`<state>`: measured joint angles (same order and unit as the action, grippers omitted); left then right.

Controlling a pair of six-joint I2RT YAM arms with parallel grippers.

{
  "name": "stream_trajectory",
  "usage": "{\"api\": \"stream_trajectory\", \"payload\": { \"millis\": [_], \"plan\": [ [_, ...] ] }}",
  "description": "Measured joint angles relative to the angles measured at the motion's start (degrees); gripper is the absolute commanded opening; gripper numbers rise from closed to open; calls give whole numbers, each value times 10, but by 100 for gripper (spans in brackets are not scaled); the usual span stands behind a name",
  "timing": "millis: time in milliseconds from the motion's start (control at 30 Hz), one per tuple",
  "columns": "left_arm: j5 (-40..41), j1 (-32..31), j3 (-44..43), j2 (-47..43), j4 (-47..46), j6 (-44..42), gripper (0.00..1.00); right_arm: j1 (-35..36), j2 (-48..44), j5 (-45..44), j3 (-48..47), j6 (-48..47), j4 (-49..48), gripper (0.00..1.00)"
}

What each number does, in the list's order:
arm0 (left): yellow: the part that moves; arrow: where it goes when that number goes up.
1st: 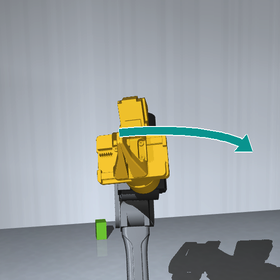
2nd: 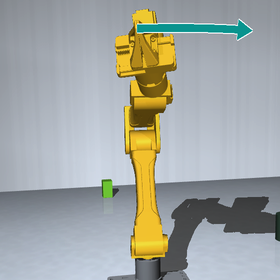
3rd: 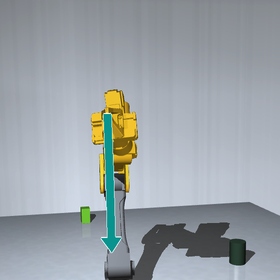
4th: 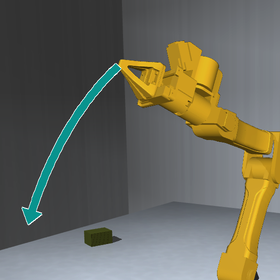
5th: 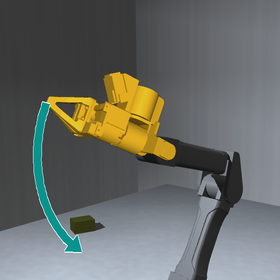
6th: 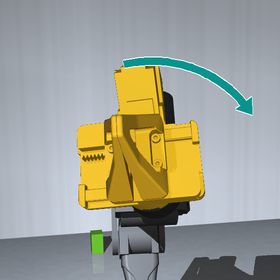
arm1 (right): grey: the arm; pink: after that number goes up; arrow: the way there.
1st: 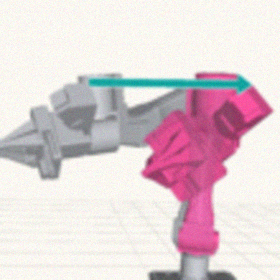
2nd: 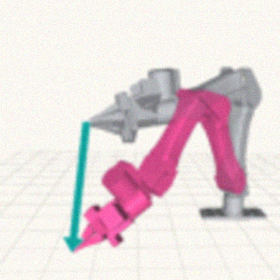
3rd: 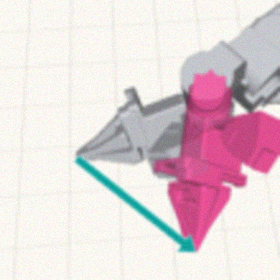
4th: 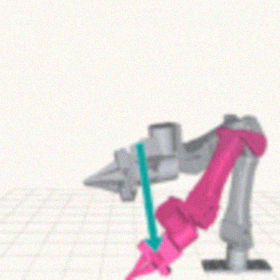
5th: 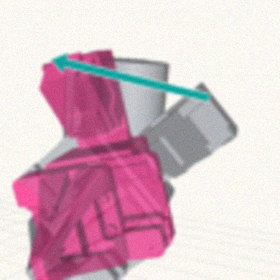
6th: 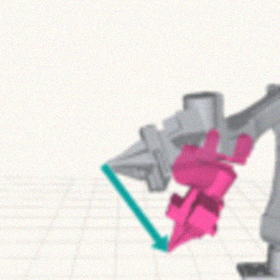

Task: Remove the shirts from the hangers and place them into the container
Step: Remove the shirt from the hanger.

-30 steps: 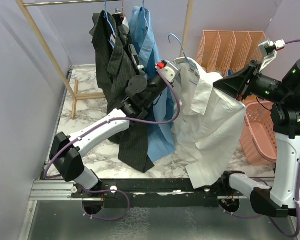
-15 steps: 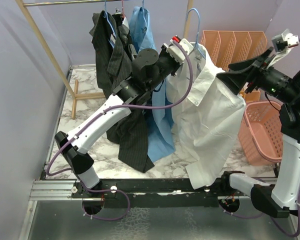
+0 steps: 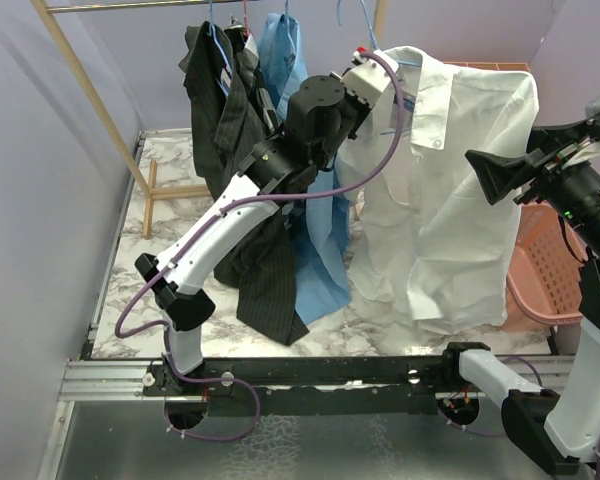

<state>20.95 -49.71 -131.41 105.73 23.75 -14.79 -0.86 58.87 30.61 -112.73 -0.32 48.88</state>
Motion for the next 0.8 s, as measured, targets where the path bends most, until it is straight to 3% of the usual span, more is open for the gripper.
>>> {"api": "stream_trajectory", "payload": {
  "millis": [233, 433, 800],
  "plan": [
    [48, -34, 2, 8, 26, -24, 0, 0, 1, -1, 57, -22, 15, 68],
    [178, -99, -15, 33, 56, -92, 0, -4, 10, -1, 87, -37, 45, 68],
    [326, -142, -21, 53, 48, -162, 0, -4, -1, -19, 108, -46, 83, 67]
  ]
}}
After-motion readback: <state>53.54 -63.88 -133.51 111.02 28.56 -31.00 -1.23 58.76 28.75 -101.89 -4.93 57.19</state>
